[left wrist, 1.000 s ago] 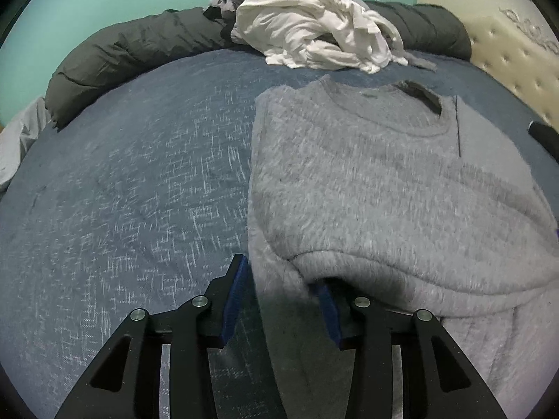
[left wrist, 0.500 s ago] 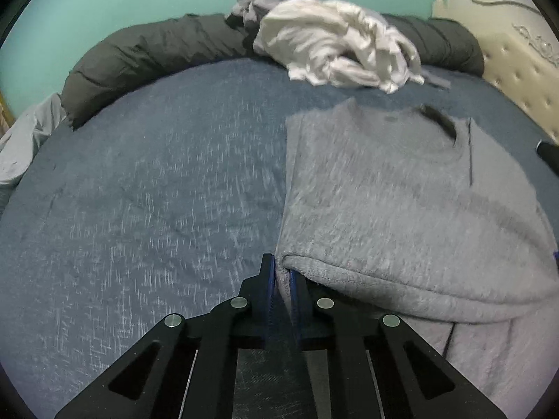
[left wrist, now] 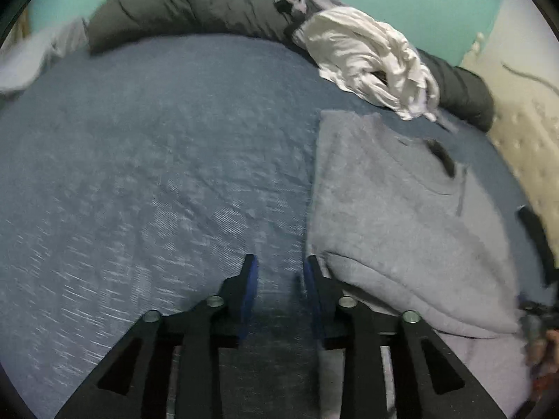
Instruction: Fold clothes
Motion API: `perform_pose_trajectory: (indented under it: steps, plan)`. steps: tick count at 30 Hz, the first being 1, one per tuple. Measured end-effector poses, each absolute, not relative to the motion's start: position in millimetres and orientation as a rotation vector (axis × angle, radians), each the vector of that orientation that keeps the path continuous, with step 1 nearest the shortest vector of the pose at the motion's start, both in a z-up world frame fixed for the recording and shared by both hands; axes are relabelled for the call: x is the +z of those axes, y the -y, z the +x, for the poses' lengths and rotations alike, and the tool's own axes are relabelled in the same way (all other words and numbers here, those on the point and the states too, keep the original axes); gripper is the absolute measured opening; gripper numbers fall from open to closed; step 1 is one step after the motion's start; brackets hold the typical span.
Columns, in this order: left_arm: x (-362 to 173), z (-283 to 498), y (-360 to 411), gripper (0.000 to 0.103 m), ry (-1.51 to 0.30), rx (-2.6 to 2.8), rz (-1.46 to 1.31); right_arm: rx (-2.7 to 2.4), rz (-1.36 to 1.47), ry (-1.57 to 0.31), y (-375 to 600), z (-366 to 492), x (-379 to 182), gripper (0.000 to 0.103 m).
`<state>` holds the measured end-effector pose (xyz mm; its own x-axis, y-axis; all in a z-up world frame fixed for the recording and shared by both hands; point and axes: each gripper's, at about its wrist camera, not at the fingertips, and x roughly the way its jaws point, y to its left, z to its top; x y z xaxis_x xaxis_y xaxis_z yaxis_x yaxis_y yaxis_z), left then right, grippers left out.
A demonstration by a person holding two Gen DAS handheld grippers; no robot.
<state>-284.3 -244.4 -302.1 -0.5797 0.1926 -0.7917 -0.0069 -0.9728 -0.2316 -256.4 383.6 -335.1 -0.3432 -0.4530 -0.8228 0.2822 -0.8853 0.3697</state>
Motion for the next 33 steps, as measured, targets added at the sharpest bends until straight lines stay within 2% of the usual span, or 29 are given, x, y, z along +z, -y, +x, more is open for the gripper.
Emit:
perform_pose_trajectory:
  steps: [2, 5, 14, 15, 16, 17, 18, 25, 33]
  plan:
    - [-307.2, -285.8, 234.2, 0.04, 0.217, 2.654, -1.418, -2.243, 1.449, 0.234, -383.1, -255.2, -334.6, 0.037]
    - [-315.8, -284.1, 225.3, 0.039, 0.18, 2.613, -1.462, -2.24, 1.441, 0.229, -383.3, -254.1, -330.7, 0.037]
    - [-325.5, -255.0, 237.9, 0.039, 0.374, 2.496, -1.481, -2.243, 1.447, 0.307, -386.0, -254.3, -332.9, 0.037]
    - [-327.7, -255.3, 235.5, 0.036, 0.373, 2.491, -1.485, -2.243, 1.447, 0.313, -385.9, -252.9, -332.5, 0.037]
    - [-329.9, -255.2, 233.3, 0.024, 0.36, 2.494, -1.49, -2.242, 1.446, 0.317, -385.8, -251.2, -331.8, 0.037]
    - [-332.7, -255.0, 231.8, 0.007, 0.359, 2.492, -1.498, -2.242, 1.445, 0.317, -385.8, -249.7, -330.6, 0.037]
    - [-333.8, -253.9, 231.6, 0.003, 0.372, 2.492, -1.502, -2.243, 1.443, 0.314, -386.0, -248.5, -329.1, 0.037]
    - [-314.5, -233.9, 250.4, 0.002, 0.472, 2.585, -1.441, -2.25, 1.437, 0.294, -389.7, -244.7, -324.4, 0.037]
    - [-333.3, -237.4, 252.5, 0.003, 0.539, 2.596, -1.504, -2.259, 1.447, 0.292, -393.4, -242.7, -323.0, 0.037]
